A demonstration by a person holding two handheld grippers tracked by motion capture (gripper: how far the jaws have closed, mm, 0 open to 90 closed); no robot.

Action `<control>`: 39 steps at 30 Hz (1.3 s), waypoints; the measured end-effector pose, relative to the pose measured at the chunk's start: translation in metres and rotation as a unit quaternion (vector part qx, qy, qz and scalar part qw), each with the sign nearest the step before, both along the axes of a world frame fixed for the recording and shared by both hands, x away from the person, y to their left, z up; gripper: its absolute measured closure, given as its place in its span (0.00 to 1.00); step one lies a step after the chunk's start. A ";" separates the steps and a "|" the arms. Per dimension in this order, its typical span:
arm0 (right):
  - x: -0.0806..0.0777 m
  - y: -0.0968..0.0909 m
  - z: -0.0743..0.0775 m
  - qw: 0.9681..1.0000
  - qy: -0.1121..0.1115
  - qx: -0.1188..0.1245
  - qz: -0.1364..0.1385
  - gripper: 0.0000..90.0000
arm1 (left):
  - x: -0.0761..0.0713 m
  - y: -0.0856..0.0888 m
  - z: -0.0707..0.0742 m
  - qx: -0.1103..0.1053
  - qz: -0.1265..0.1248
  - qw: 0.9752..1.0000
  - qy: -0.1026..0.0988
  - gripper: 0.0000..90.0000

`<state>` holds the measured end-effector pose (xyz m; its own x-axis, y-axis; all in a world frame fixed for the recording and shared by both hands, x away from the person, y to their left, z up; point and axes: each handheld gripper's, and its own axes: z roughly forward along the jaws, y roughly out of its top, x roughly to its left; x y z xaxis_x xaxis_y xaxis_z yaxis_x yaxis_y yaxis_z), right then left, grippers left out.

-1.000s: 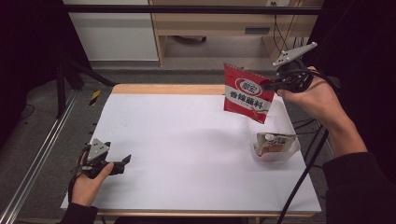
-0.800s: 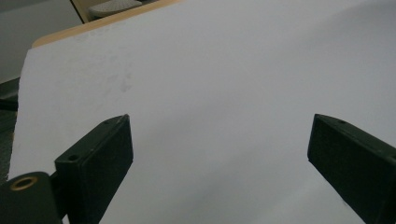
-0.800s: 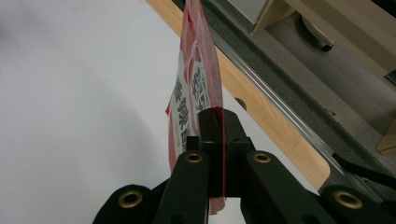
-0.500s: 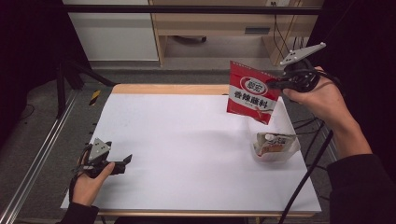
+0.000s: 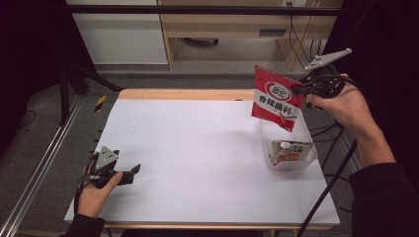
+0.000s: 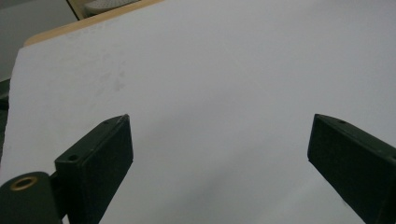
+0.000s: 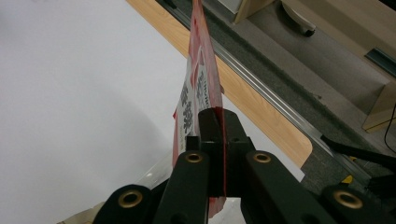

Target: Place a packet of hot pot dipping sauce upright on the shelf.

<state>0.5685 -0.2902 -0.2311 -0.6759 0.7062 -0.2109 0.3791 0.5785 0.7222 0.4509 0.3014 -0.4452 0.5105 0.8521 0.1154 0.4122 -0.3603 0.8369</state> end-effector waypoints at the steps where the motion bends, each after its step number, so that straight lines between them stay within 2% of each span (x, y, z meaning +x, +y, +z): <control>1: 0.000 -0.002 -0.002 1.000 0.000 0.004 -0.002 1.00 | 0.000 0.000 0.000 0.000 0.000 1.000 0.000 0.07; 9: -0.001 -0.015 -0.011 1.000 0.001 0.001 -0.016 1.00 | -0.001 0.000 -0.001 0.006 -0.002 1.000 0.001 0.07; 16: 0.002 -0.020 -0.020 1.000 0.006 0.005 -0.023 1.00 | -0.001 0.000 -0.001 0.008 -0.003 1.000 0.002 0.07; 19: 0.003 -0.021 -0.021 1.000 0.005 0.011 -0.026 1.00 | -0.001 0.001 -0.001 0.008 -0.003 1.000 0.002 0.07; 39: 0.004 -0.028 -0.019 0.999 0.004 0.012 -0.031 1.00 | -0.001 0.000 -0.001 0.011 -0.008 1.000 0.005 0.07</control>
